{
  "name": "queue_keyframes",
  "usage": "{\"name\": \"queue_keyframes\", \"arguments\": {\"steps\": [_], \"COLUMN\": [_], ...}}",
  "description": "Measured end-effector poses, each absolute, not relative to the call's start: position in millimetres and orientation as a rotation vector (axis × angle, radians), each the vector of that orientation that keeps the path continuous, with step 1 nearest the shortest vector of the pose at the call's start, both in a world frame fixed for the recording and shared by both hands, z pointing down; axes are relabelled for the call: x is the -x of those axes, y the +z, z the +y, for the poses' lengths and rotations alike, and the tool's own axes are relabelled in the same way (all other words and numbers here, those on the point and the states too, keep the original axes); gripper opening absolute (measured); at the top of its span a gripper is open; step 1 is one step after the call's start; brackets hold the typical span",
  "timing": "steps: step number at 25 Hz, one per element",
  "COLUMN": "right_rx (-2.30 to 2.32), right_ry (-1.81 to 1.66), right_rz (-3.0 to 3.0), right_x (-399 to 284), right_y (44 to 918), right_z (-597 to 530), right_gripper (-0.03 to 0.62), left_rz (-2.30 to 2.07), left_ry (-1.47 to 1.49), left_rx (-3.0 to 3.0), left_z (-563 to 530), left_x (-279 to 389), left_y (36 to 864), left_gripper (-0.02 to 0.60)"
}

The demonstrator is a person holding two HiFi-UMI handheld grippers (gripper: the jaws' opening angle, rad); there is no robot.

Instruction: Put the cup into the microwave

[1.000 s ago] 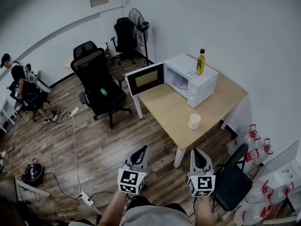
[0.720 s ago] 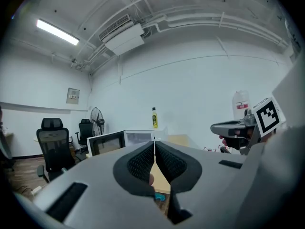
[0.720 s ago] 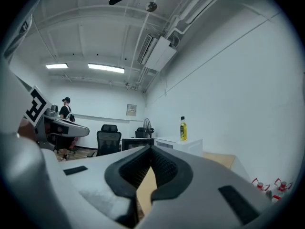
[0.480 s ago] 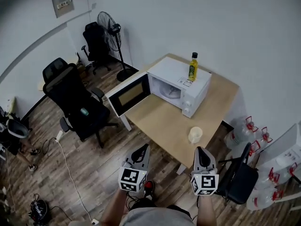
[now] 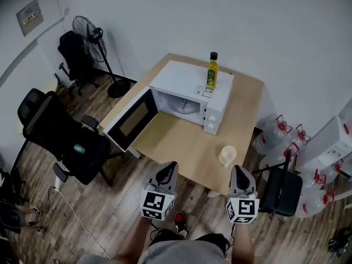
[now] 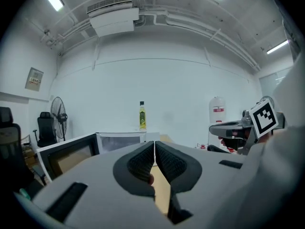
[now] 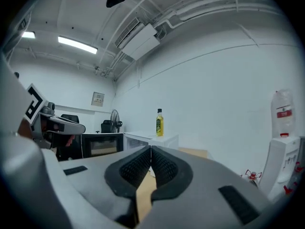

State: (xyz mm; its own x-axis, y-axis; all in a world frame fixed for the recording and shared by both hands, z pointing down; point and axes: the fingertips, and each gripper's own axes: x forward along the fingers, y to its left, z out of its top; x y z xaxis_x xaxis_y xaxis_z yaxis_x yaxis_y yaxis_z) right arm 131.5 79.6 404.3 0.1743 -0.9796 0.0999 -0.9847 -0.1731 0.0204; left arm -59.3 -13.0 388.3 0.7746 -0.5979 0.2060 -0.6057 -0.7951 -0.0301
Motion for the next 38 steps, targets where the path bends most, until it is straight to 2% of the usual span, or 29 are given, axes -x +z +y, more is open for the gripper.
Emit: {"name": "queue_keyframes", "arguments": {"steps": [11, 20, 29, 30, 32, 35, 38], "right_rx": [-2.474, -2.499, -2.464, -2.455, -2.44, -2.435, -2.429], "right_ry": [0.188, 0.324, 0.496, 0.52, 0.574, 0.618, 0.628], "right_rz": [-1.775, -1.68, -1.667, -1.669, -1.674, -1.646, -1.631], "right_x": [-151.6, -181.4, -178.4, -177.6, -176.6, -180.9, -185.6], "right_y": [441.1, 521.1, 593.2, 600.0, 613.1, 629.0, 638.5], "right_z": [62.8, 51.1, 42.8, 40.6, 35.5, 30.1, 23.6], "right_gripper": [0.017, 0.017, 0.02, 0.03, 0.154, 0.2, 0.208], "left_rz": [-0.749, -0.663, -0.612, -0.612, -0.617, -0.625, -0.638], "left_ry": [0.362, 0.471, 0.575, 0.582, 0.594, 0.606, 0.61], "left_rx": [-2.955, -2.911, -2.836, -2.83, -2.818, -2.807, -2.795], "left_z": [-52.0, -73.5, -80.7, -81.8, -83.9, -86.5, -91.1], "left_x": [16.8, -19.1, -30.4, -30.0, -28.3, -26.5, -25.1], "left_y": [424.0, 496.7, 566.3, 570.3, 575.9, 581.2, 586.7], "left_gripper": [0.029, 0.029, 0.029, 0.029, 0.029, 0.029, 0.029]}}
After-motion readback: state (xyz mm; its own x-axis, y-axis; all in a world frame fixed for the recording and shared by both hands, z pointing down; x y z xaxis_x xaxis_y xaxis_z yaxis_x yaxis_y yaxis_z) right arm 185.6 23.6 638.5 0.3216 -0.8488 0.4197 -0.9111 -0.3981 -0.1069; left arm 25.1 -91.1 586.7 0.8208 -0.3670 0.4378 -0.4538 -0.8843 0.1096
